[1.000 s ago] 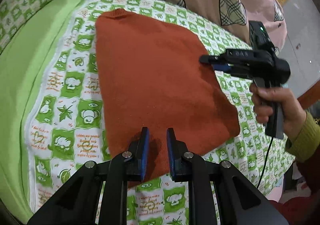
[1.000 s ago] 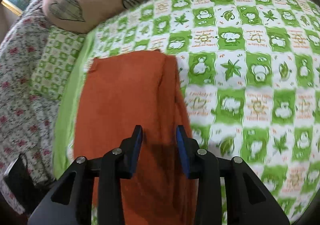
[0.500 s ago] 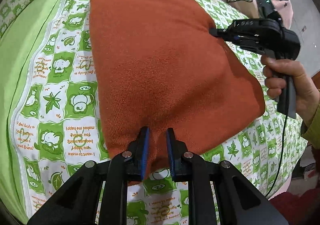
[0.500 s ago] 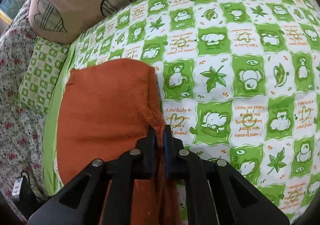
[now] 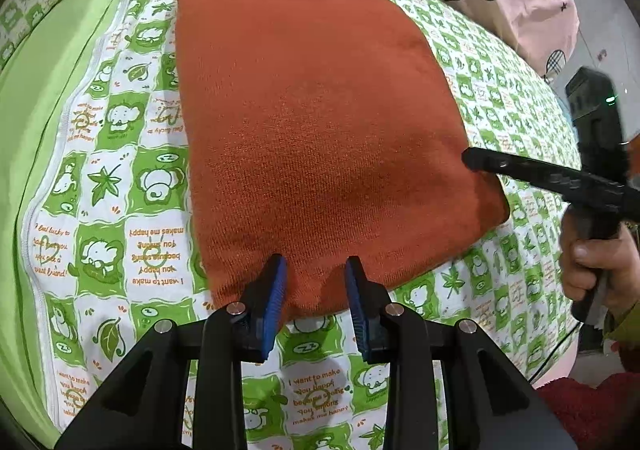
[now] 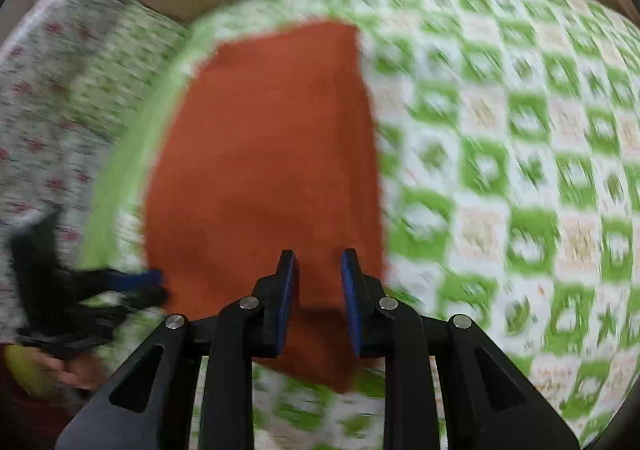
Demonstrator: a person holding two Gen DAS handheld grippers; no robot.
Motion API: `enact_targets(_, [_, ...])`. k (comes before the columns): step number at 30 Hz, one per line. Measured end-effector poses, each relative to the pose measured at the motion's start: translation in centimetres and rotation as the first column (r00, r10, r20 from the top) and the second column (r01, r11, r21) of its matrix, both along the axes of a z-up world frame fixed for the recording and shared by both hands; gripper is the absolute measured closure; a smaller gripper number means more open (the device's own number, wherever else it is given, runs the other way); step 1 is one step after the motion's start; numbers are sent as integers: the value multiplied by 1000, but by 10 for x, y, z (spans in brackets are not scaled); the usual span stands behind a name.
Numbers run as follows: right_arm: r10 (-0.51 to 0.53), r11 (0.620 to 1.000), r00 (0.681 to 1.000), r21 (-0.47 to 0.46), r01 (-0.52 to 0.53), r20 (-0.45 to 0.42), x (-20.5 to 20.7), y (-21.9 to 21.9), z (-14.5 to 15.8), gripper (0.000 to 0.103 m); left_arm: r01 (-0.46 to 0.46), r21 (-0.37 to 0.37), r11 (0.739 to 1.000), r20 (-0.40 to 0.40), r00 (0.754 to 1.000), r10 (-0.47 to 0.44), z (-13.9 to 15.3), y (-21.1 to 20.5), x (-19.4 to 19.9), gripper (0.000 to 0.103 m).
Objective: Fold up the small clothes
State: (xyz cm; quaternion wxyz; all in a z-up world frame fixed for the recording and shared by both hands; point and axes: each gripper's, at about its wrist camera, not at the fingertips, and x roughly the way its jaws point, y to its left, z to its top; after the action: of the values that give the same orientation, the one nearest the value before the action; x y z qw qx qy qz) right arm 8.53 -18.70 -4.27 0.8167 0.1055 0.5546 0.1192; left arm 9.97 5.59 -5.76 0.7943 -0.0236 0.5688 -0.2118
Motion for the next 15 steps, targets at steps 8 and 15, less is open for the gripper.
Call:
enact_targets(8, [-35,997,999,-64,36,20,2,0,-10,60,19,-6,1000,14,1000,-19,-4,-3,-1,71])
enact_targets(15, [-109,988,994,-103,111,31,-12,-7,-8,60,50,-40,998,17,999,-49,-4,4,-5,70])
